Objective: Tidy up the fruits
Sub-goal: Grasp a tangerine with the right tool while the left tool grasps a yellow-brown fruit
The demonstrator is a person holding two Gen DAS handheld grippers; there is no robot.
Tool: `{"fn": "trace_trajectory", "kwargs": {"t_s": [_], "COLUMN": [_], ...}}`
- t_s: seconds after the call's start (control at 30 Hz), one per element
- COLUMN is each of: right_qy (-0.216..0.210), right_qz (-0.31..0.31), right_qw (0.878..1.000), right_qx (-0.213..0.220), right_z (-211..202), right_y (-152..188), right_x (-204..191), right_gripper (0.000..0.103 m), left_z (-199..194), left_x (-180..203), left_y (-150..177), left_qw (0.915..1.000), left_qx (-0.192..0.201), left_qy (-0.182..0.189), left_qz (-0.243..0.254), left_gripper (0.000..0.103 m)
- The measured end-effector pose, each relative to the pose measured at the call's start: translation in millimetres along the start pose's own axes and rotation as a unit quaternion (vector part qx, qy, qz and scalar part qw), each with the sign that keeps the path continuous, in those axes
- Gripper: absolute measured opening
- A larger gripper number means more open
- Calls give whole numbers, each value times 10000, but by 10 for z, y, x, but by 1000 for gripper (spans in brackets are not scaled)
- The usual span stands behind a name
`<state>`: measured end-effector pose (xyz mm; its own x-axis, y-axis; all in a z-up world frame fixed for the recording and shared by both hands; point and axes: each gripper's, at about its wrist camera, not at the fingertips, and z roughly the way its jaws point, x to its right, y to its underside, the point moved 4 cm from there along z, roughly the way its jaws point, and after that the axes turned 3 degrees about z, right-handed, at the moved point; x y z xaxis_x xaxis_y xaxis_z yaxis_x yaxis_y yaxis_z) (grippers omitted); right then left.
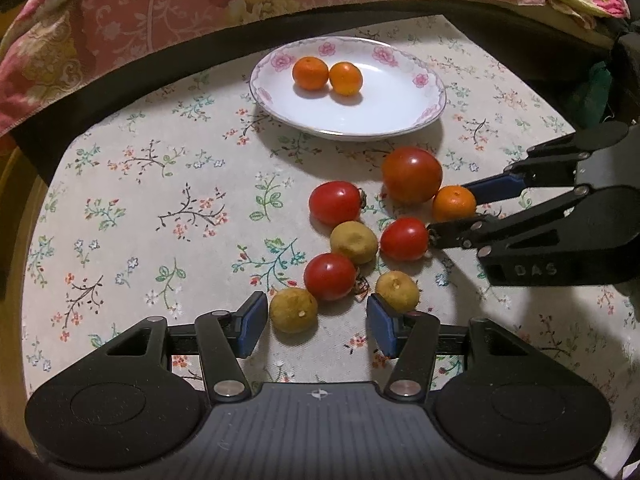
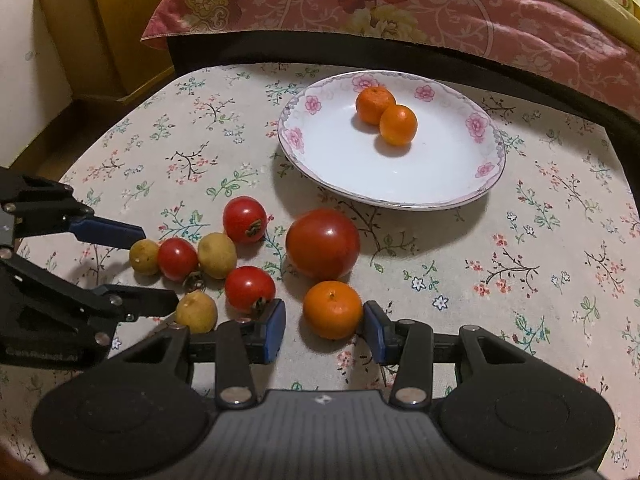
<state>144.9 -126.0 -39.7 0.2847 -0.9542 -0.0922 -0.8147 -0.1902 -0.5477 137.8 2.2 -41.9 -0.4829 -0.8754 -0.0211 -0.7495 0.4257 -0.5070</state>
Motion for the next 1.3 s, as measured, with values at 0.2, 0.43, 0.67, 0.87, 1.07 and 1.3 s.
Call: {"fn": "trace_trajectory", "kwargs": {"t_s": [0.2,0.43,0.67,0.87,1.07,1.3], "right_qy": [38,74,100,139,84,-10], "right_qz": [14,7,-27,-142,-183,-220], "right_qw": [10000,10000,9999,9998,9997,9996], "right_qx": [16,18,25,16,138,151], "right_z": [1,9,-2,-1,-32,-73], "right_y": [-8,-14,-9,-2,-6,-21], "right_x": [29,30,9,-2,-22,-45], "right_gripper": [36,36,33,26,26,25], "left_z": [43,51,59,42,33,-9], "left_x": [-24,-30,-42,-25,-28,7], "left_y": [9,3,7,9,7,15], "left_qw": [9999,9999,9999,9998,9997,9998], "left_qx": [-65,-30,4,-31,-13,-9], "left_qy": [-10,-59,-130,-157,-191,-85], "left_qz": [96,131,57,87,124,168], "left_gripper": [52,51,53,44,34,34]}}
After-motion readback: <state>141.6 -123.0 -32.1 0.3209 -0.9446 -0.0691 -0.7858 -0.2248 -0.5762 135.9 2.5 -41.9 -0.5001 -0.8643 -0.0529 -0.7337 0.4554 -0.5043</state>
